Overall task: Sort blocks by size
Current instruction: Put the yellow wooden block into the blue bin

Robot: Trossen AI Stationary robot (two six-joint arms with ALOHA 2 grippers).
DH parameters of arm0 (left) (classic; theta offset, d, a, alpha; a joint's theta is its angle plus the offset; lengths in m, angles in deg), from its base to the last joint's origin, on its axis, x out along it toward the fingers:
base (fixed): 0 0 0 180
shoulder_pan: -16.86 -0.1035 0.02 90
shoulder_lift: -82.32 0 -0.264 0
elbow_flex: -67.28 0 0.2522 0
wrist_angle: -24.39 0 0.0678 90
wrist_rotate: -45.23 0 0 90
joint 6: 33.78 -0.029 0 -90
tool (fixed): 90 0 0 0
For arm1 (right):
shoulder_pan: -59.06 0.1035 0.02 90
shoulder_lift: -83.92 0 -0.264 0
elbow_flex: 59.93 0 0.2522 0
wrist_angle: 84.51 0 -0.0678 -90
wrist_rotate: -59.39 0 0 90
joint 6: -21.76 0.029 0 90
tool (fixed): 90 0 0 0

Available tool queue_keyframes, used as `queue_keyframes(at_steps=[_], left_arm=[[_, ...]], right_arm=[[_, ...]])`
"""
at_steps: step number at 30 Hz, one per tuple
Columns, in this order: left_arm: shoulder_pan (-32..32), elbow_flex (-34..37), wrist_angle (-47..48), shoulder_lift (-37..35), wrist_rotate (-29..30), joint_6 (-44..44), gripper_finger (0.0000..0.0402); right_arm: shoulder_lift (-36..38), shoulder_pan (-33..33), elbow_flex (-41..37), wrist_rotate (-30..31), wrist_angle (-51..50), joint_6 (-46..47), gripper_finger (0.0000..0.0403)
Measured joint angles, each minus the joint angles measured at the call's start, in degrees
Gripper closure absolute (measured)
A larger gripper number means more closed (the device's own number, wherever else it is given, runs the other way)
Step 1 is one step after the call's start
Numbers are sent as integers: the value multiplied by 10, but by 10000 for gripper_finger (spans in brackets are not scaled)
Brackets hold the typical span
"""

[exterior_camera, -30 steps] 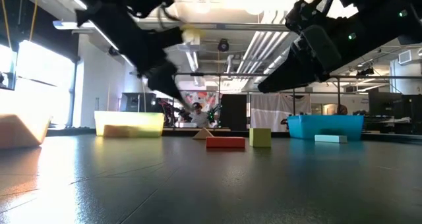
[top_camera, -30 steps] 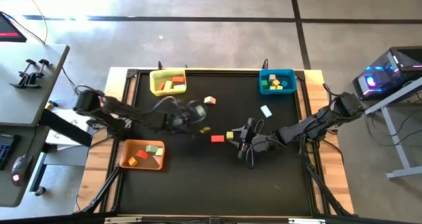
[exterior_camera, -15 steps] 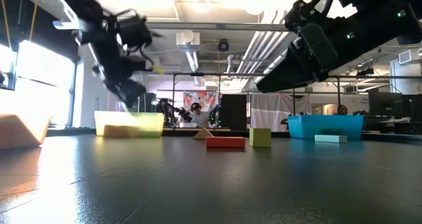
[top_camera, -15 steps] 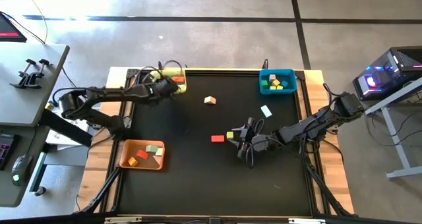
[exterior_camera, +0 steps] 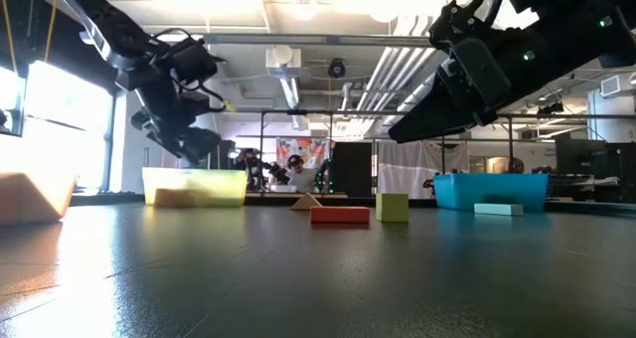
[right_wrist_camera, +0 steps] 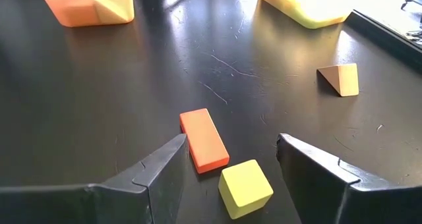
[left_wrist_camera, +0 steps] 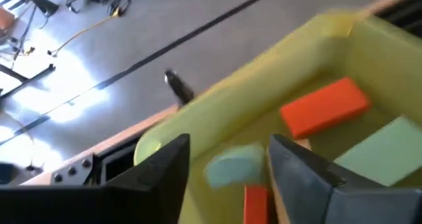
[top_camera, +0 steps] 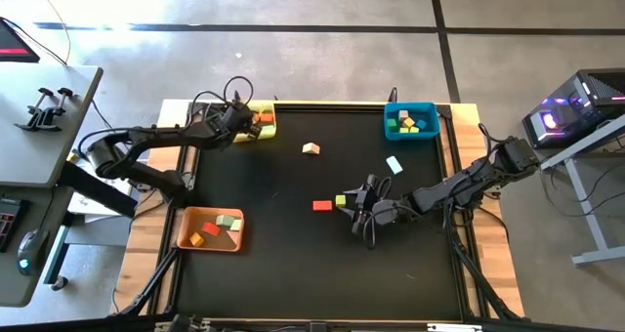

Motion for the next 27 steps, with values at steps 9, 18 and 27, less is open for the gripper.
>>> queue_keyframes(at_steps=[9,18,27], left_arm=[[11,0,-15,-44,-8,1,149],[117,0,-55,-130,-79,-16,147],[302,0,-142,-114,-93,-16,147]], right_arm=[[0,0,0,0,0,0,174],[0,0,0,2,-11,0,174],[-26,-2,0,-6,-12,-1,174]])
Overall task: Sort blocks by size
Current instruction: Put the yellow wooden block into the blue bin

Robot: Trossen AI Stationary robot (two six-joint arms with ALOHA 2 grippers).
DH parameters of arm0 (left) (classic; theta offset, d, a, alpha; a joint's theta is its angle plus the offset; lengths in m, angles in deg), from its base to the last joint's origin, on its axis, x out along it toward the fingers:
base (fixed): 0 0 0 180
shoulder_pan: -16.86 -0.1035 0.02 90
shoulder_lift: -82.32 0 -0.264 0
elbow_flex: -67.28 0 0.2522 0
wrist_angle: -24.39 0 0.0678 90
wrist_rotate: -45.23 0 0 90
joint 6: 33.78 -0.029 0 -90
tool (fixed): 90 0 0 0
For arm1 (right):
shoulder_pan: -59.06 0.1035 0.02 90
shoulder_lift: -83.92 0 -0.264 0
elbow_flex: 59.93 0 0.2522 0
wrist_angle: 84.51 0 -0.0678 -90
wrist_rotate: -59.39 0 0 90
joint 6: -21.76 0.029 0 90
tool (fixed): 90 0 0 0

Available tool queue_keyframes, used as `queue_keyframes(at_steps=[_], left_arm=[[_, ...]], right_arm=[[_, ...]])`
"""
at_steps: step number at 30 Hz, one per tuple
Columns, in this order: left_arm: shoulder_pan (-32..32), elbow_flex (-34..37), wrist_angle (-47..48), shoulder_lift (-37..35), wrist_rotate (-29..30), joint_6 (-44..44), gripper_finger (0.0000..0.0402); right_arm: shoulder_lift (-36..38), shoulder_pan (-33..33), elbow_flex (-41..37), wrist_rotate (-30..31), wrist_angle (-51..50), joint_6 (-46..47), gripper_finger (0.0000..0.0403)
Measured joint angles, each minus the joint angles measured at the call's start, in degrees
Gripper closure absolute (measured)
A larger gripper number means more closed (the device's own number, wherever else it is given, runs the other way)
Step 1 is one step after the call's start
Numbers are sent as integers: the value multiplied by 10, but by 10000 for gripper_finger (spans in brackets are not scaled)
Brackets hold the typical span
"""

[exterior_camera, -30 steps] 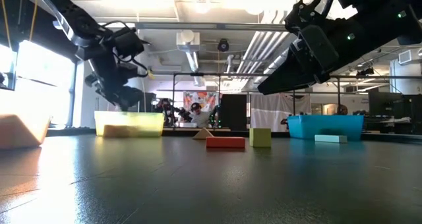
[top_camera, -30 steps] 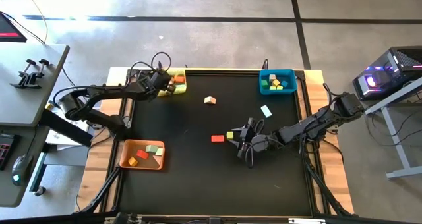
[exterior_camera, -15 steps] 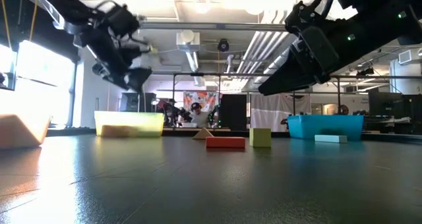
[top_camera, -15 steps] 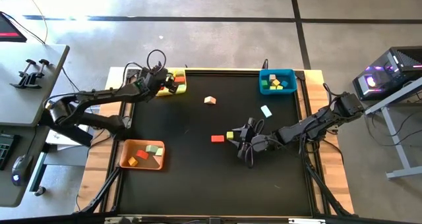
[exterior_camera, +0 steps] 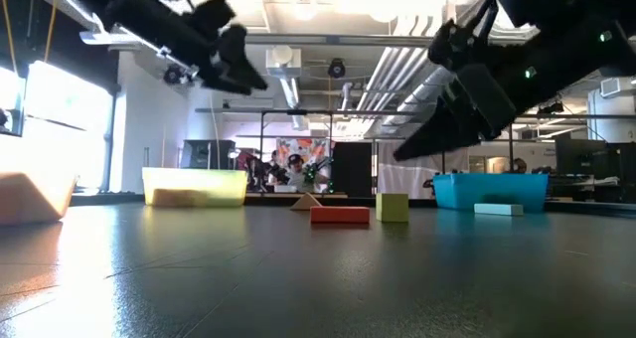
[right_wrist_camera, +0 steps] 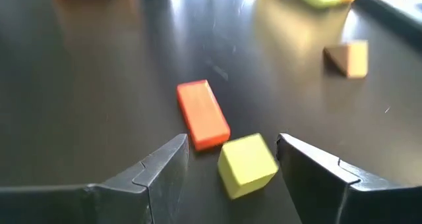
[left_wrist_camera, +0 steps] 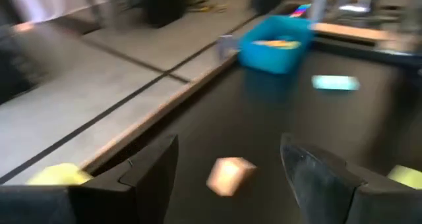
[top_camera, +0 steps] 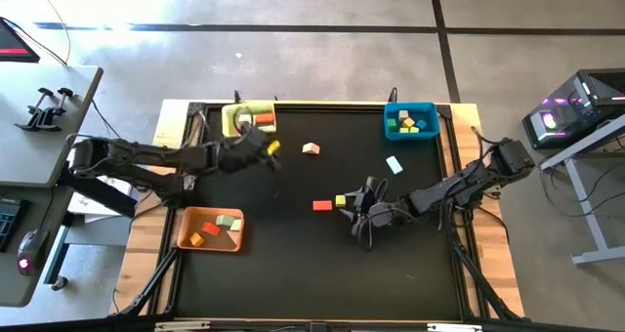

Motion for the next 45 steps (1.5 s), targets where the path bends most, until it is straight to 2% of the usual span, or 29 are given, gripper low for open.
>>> queue_keyframes(at_steps=[4,8,15,18,23,28,32,36,41,45], left_arm=[[70,0,-50,39,0,0,147],[114,0,-108,97,0,-12,147],[141,0,-208,187,0,-22,147],[143,0,-239,213,-16,-26,147],[143,0,-269,237,-28,-26,147],[143,0,-268,240,-28,-26,147],[143,0,-268,240,-28,-26,147],[143,0,-267,240,-28,-26,147],[143,0,-267,240,-28,-26,147],[143,0,-267,240,-28,-25,147]], right_arm=[[-39,-23,0,-22,4,24,174],[-67,-55,0,-55,15,22,163],[-92,-98,0,-160,46,-13,130],[-103,-102,0,-174,60,-16,129],[-138,-97,0,-177,128,-38,152],[-175,-95,0,-174,189,-39,211],[-179,-95,1,-163,199,-37,267],[-154,-89,0,-103,167,-39,273],[-66,-88,0,-23,56,-40,273],[45,-98,0,48,-44,-71,269]])
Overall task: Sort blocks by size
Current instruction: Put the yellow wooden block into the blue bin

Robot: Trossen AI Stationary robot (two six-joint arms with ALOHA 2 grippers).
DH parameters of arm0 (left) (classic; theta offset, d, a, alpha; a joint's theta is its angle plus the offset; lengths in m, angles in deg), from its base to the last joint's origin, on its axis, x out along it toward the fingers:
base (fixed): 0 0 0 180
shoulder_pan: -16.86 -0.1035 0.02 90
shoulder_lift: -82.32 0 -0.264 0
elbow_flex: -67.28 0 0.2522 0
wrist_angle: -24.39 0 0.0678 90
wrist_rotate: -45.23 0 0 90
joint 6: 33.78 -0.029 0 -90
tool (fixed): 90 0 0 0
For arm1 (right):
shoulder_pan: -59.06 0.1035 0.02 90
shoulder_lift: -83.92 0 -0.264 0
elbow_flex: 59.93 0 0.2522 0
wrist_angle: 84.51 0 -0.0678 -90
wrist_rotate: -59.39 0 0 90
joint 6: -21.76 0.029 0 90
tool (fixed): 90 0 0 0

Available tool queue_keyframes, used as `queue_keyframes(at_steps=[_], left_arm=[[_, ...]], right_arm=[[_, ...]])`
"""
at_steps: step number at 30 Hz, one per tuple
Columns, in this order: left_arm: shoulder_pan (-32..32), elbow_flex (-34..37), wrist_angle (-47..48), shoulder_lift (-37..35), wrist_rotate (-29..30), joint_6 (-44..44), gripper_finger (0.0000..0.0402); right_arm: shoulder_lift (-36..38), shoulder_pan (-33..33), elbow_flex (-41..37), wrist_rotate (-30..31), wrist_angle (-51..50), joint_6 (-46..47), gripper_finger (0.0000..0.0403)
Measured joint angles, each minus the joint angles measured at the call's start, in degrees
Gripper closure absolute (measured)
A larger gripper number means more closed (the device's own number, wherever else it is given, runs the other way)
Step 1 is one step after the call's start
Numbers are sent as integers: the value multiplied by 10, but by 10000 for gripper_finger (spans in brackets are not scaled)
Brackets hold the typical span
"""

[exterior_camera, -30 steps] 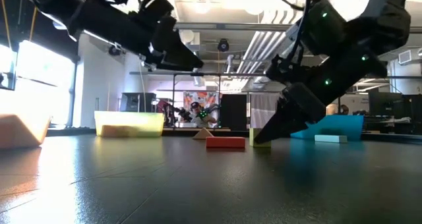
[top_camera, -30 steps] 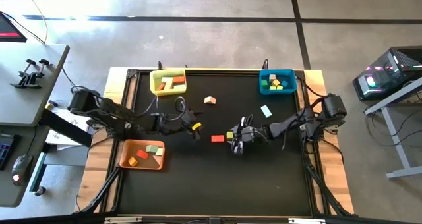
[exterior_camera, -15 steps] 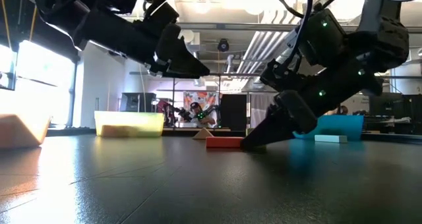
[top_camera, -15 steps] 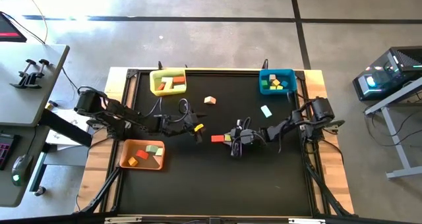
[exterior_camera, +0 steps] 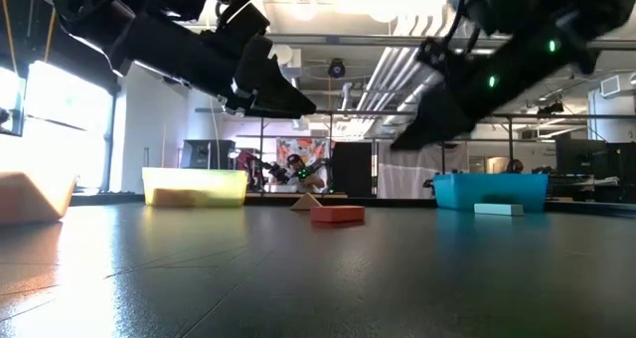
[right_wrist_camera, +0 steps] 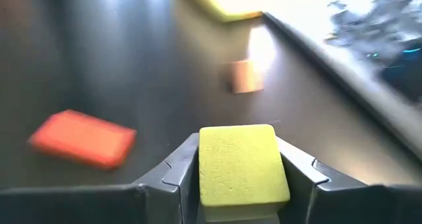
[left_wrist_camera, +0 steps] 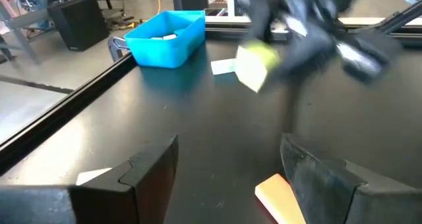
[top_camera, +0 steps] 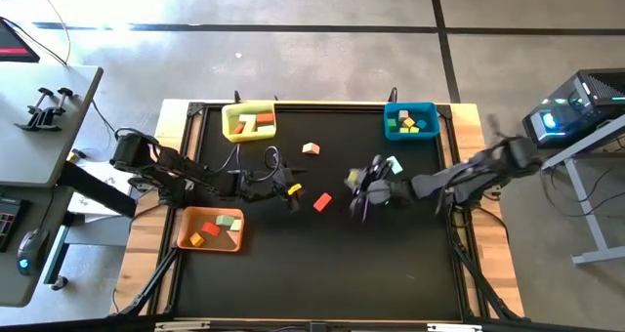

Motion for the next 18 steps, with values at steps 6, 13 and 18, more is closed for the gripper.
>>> queue_keyframes(at_steps=[6,13,18], left_arm=[[0,0,0,0,0,1,147],[0,0,0,0,0,1,147],[0,0,2,0,0,2,147]], right_arm=[[155,-77,0,20,-147,-24,268],[198,-234,0,-19,-261,-10,267],[188,-380,0,-84,-279,-39,266]])
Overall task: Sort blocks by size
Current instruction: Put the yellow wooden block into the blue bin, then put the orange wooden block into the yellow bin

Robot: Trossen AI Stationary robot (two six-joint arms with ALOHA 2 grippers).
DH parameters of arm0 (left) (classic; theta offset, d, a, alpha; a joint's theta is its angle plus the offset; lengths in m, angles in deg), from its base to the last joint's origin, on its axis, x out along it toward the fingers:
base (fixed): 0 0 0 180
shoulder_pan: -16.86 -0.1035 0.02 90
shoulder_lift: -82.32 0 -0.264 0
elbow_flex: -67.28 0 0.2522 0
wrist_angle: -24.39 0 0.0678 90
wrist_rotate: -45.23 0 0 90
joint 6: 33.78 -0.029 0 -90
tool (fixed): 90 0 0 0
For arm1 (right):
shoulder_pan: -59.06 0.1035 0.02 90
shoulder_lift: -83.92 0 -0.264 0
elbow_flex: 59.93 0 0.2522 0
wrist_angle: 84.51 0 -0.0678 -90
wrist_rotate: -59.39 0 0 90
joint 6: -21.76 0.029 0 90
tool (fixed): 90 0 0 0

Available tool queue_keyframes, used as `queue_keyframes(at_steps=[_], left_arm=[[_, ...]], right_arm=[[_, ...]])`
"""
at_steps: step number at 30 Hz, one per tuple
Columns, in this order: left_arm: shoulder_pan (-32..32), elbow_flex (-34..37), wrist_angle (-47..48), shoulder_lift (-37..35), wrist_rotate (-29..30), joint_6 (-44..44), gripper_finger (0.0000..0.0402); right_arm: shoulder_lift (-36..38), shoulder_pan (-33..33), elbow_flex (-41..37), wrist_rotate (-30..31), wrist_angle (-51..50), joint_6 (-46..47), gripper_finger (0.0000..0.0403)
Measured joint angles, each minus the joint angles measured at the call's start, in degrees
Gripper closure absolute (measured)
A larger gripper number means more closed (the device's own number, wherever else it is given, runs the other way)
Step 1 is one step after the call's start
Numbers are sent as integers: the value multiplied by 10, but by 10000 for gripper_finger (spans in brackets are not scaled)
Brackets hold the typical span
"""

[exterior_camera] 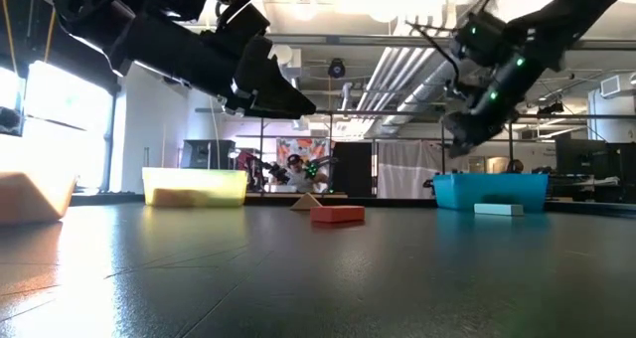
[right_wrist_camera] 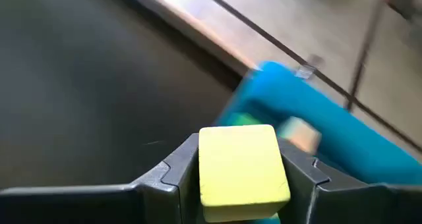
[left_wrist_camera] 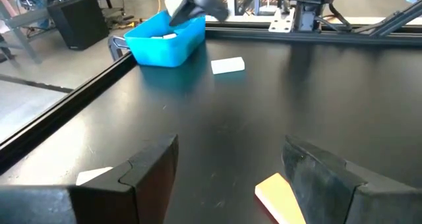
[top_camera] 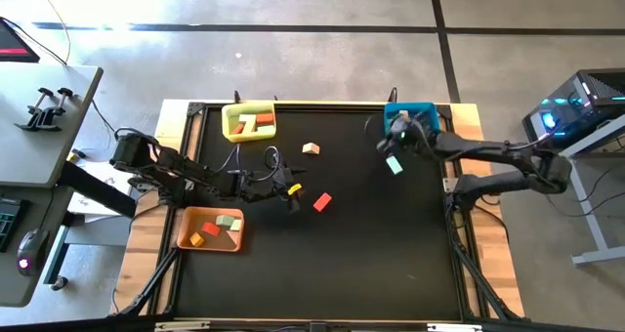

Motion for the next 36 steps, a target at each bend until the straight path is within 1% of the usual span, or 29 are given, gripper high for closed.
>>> queue_keyframes(at_steps=[4,7,9,13,15,19,23,25,28,32,36], left_arm=[[0,0,0,0,0,0,147],[0,0,0,0,0,0,147],[0,0,0,0,0,0,147],[0,0,0,0,0,0,147],[0,0,0,0,0,0,147],[0,0,0,0,0,0,147],[0,0,1,0,0,0,147],[0,0,1,0,0,1,147],[0,0,1,0,0,12,147],[0,0,1,0,0,42,147],[0,0,1,4,0,116,147]], right_arm=[[0,-100,0,-17,7,-5,266],[0,-156,0,-55,11,-5,263],[0,-182,0,-81,9,-2,258],[0,-208,0,-97,-6,16,243],[0,-213,0,-98,-10,21,236],[0,-218,0,-122,-10,20,216],[0,-217,0,-130,-6,13,189],[0,-212,0,-156,6,9,181],[4,-187,0,-186,40,10,180],[20,-121,0,-195,98,10,184],[44,-26,0,-197,129,19,187]])
